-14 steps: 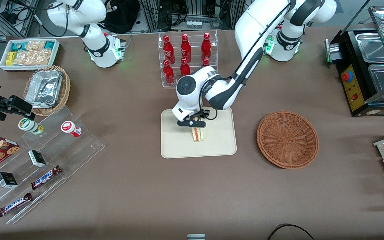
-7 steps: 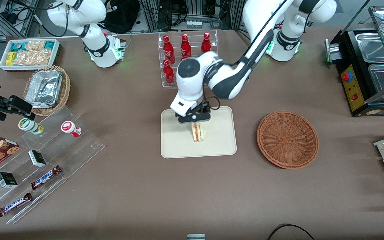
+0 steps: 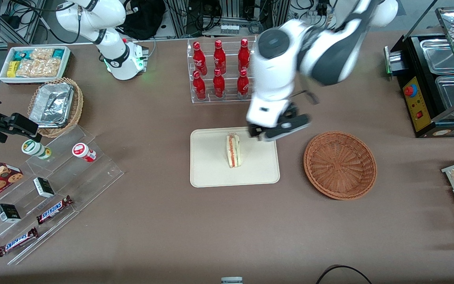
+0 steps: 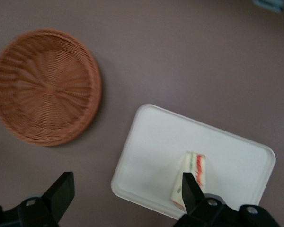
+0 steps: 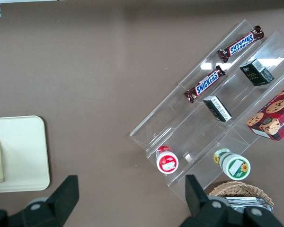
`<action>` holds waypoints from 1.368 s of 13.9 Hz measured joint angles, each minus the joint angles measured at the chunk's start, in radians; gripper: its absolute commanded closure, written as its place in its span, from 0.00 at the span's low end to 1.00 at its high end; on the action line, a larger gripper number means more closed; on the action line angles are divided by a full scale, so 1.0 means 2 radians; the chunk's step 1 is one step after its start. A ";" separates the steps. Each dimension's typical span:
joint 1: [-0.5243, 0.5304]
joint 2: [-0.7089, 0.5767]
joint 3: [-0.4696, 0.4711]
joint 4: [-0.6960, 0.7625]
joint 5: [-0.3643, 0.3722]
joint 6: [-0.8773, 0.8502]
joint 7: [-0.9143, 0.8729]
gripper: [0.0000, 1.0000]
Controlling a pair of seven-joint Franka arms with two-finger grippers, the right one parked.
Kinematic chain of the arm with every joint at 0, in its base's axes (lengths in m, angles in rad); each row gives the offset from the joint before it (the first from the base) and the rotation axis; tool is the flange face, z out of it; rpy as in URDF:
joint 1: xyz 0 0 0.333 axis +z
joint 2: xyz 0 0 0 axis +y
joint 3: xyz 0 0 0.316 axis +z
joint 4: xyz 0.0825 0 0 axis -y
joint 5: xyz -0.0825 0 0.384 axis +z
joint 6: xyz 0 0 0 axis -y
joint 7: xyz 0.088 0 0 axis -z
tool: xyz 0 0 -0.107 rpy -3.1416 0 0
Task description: Place sandwich from basket to tray
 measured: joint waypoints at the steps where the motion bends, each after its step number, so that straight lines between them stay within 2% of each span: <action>1: 0.019 -0.021 0.003 0.000 -0.003 -0.023 0.021 0.00; 5: 0.105 -0.089 0.006 -0.001 -0.032 -0.117 0.158 0.00; 10: 0.217 -0.125 0.009 -0.001 -0.037 -0.183 0.352 0.00; 15: 0.272 -0.140 0.006 0.000 -0.040 -0.220 0.483 0.00; 17: 0.309 -0.141 -0.019 0.002 -0.056 -0.220 0.503 0.00; 19: 0.350 -0.139 -0.064 0.002 -0.062 -0.220 0.506 0.00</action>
